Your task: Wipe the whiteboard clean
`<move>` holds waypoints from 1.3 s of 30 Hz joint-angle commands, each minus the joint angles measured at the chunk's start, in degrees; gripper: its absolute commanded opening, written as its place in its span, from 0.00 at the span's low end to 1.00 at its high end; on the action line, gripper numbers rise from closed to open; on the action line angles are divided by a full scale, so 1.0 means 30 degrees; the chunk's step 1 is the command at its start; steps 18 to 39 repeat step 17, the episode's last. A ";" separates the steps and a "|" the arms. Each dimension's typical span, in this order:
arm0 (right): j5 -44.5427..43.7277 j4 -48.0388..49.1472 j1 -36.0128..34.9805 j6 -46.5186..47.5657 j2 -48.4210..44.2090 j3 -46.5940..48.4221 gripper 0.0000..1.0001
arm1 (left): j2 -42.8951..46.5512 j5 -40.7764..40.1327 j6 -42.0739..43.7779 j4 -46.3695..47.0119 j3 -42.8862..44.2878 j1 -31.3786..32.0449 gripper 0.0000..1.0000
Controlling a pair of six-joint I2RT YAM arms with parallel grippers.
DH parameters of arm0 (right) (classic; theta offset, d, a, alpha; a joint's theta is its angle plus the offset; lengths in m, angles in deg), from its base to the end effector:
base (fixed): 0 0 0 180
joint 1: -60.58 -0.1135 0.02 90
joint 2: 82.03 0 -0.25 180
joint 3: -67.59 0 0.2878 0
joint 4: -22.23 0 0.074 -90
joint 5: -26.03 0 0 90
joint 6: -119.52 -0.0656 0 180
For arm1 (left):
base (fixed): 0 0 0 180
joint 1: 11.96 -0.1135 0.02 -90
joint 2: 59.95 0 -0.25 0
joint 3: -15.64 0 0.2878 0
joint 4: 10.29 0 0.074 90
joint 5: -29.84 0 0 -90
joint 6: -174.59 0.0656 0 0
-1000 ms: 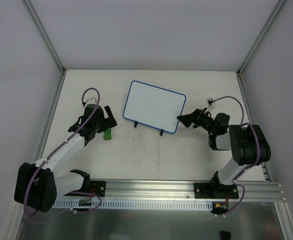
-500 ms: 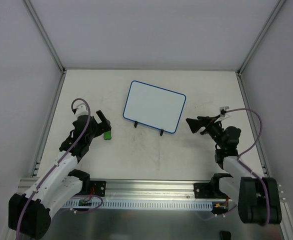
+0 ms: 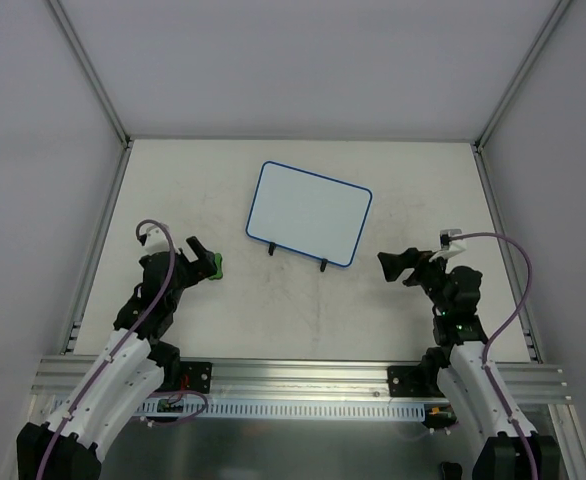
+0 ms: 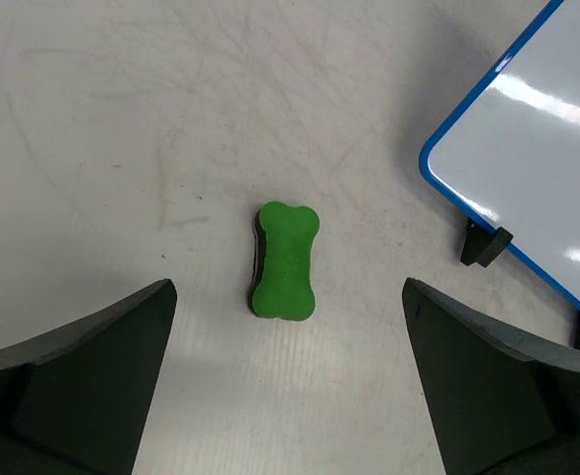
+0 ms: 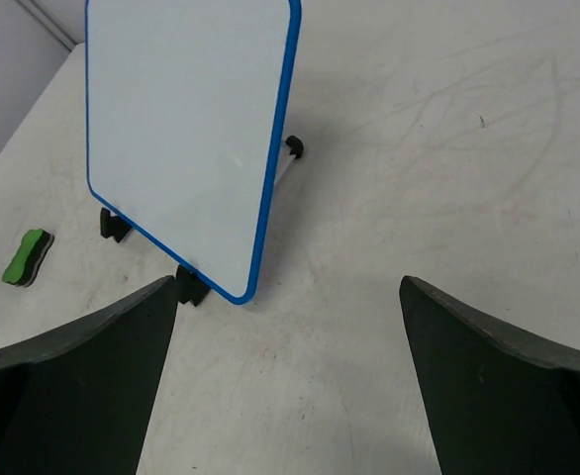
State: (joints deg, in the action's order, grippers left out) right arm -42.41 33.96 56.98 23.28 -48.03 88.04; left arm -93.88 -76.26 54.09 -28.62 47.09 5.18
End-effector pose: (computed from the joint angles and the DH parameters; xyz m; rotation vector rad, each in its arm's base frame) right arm 0.2255 0.0383 0.1816 -0.2567 1.5969 0.4339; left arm 0.2234 -0.0499 0.1919 -0.4095 1.8857 -0.2865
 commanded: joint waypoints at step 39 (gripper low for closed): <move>-0.1649 -0.1068 -0.0120 0.0645 -0.0289 -0.0378 0.99 | 0.1878 -0.1343 0.0353 0.0578 -0.1230 -0.0120 0.99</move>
